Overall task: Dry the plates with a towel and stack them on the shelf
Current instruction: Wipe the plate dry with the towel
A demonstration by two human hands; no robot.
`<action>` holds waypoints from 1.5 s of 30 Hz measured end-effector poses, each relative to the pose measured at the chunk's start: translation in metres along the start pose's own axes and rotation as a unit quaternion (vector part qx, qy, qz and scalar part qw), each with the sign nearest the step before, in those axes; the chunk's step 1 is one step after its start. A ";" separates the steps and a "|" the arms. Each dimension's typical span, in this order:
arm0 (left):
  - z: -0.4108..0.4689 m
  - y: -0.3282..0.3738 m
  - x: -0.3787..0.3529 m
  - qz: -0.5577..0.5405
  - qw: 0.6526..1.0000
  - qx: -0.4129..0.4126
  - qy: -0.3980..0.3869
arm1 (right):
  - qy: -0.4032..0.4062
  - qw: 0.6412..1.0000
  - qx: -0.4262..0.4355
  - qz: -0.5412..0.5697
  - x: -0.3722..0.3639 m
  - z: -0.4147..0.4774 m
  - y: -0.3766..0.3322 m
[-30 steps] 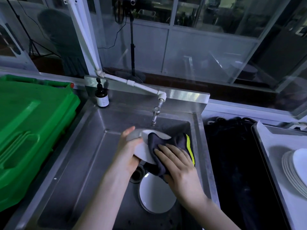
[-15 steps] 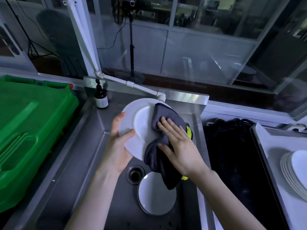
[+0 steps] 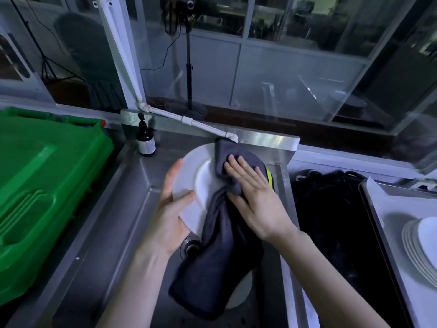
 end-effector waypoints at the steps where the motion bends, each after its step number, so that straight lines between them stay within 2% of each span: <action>1: -0.001 0.003 0.001 -0.001 1.000 -0.007 0.006 | 0.010 1.000 -0.008 0.011 -0.001 -0.005 0.001; 4: -0.002 0.006 -0.001 -0.008 1.000 -0.021 0.014 | 0.030 0.998 -0.006 0.046 -0.013 -0.030 -0.004; 8: -0.002 0.000 -0.007 -0.029 1.000 -0.002 0.007 | -0.028 0.995 0.089 -0.028 -0.036 -0.041 -0.032; 10: -0.001 -0.003 -0.012 -0.018 1.000 0.013 -0.008 | -0.036 0.994 0.097 -0.025 -0.032 -0.029 -0.035; 16: -0.002 0.004 -0.018 0.024 0.998 0.037 -0.042 | -0.021 0.998 0.051 -0.004 0.003 0.007 -0.018; 19: 0.000 0.007 -0.018 0.049 0.998 0.029 -0.041 | 0.024 0.999 0.033 -0.013 0.013 0.012 -0.011; 22: -0.003 0.012 -0.015 0.071 0.996 0.037 -0.035 | 0.096 0.993 -0.024 0.067 0.018 0.006 0.004; 24: -0.005 0.016 -0.014 0.078 0.996 0.038 -0.033 | 0.114 0.985 -0.056 0.121 0.017 0.001 0.010; 26: -0.004 0.017 -0.017 0.085 0.995 0.038 -0.026 | 0.097 0.991 -0.046 0.081 0.015 0.000 0.003; 29: -0.002 0.011 -0.027 0.072 0.995 0.043 -0.052 | 0.036 0.998 0.044 -0.025 0.009 0.009 -0.022; 31: -0.004 0.006 -0.033 0.042 0.996 0.045 -0.066 | -0.003 0.995 0.085 -0.048 0.010 0.014 -0.032; 33: -0.006 0.005 -0.034 0.024 0.997 0.038 -0.059 | -0.016 0.995 0.091 -0.048 0.015 0.017 -0.031; 36: -0.004 0.006 -0.031 0.032 0.997 0.033 -0.061 | 0.014 0.997 0.056 -0.049 0.021 0.012 -0.020; 38: -0.003 0.008 -0.027 0.037 0.997 0.032 -0.056 | 0.050 0.999 0.011 -0.014 0.022 0.004 -0.007; 41: -0.003 0.013 -0.017 0.033 0.999 0.009 -0.016 | 0.088 0.989 -0.060 0.105 0.015 -0.019 0.015; 43: -0.002 0.015 -0.012 0.036 0.999 -0.005 0.009 | 0.094 0.980 -0.074 0.160 0.003 -0.039 0.022; 45: 0.001 0.017 -0.010 0.031 0.999 -0.006 0.020 | 0.104 0.979 -0.066 0.163 -0.012 -0.057 0.020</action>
Point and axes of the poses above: each hand's wrist, its own z-axis towards the middle knuckle, its own x-axis out of the back of the hand, y = z × x, the point moved 4 cm from there along z, towards the middle knuckle, and after that the axes turned 13 degrees about -y, right-handed, at the moved point
